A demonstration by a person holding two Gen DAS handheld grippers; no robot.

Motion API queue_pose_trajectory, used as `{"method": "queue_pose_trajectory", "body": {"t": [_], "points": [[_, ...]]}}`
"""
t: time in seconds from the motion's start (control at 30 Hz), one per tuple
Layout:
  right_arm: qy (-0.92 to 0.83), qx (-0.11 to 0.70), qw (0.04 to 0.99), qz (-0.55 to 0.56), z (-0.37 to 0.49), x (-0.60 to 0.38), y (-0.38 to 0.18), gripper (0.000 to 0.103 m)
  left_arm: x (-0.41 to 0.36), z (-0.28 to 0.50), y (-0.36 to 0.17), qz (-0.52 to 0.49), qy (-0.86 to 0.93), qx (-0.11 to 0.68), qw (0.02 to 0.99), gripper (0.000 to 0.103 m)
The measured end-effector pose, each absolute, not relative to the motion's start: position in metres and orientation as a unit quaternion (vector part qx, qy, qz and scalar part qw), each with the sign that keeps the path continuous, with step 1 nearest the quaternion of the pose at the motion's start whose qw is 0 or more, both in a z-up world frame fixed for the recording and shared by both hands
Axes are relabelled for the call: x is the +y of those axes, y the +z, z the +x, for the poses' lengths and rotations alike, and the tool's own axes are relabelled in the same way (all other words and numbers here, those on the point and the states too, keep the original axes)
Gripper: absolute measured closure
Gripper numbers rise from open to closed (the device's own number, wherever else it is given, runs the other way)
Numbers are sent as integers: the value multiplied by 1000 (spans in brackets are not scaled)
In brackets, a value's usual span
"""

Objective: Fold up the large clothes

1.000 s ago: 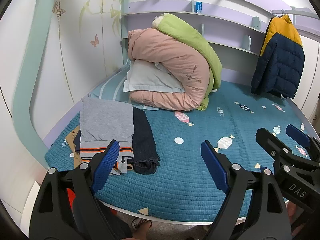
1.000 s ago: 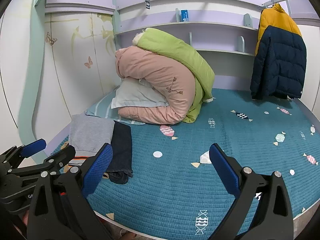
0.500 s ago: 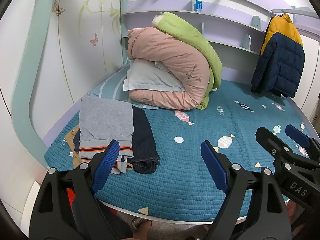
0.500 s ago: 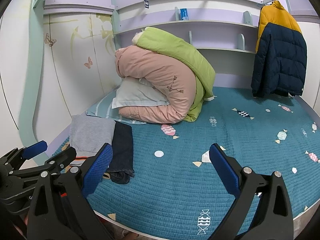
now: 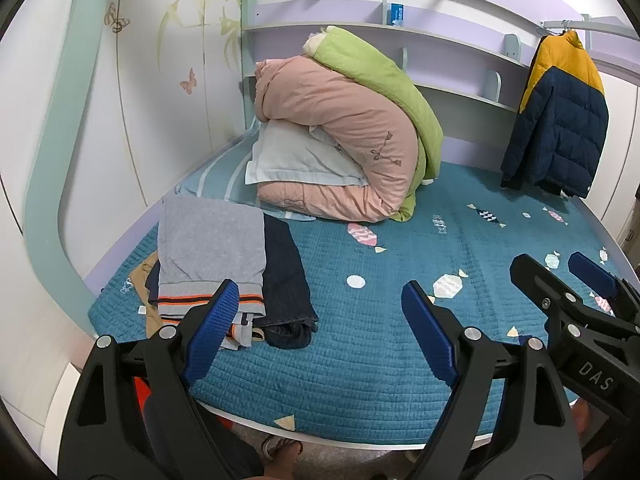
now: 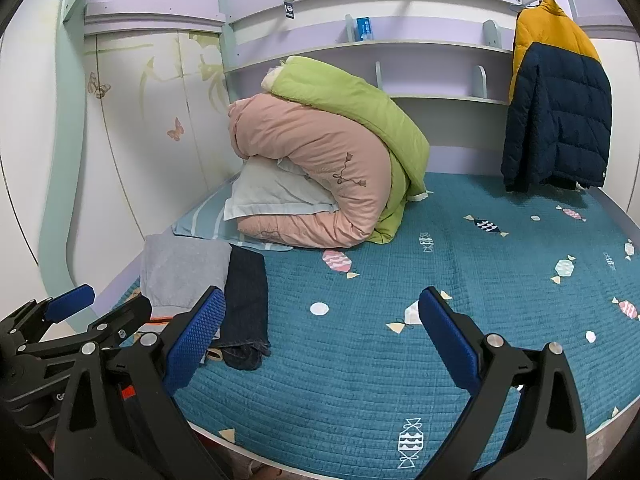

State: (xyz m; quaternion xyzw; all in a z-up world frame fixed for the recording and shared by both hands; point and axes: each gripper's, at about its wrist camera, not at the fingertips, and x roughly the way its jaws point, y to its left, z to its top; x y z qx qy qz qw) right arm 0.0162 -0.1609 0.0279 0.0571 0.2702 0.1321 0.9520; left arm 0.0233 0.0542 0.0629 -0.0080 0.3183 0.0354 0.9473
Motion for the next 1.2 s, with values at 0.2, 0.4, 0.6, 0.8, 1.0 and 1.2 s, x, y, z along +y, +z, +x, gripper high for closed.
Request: {"method": "queue_pose_trajectory", "body": {"t": [0.2, 0.4, 0.6, 0.8, 1.0, 1.2], "points": [[132, 268, 952, 61, 15, -161, 28, 9, 53, 24, 64, -9, 35, 318, 947, 19], [133, 268, 952, 62, 14, -160, 28, 9, 52, 23, 65, -9, 36, 317, 948, 19], [135, 269, 952, 62, 13, -156, 28, 9, 51, 22, 67, -10, 39, 316, 948, 19], [134, 269, 952, 63, 13, -155, 28, 9, 52, 22, 67, -10, 39, 317, 948, 19], [133, 270, 952, 62, 13, -155, 28, 9, 52, 22, 67, -11, 39, 317, 948, 19], [133, 269, 952, 63, 13, -154, 29, 9, 52, 21, 67, -12, 40, 317, 947, 19]]}}
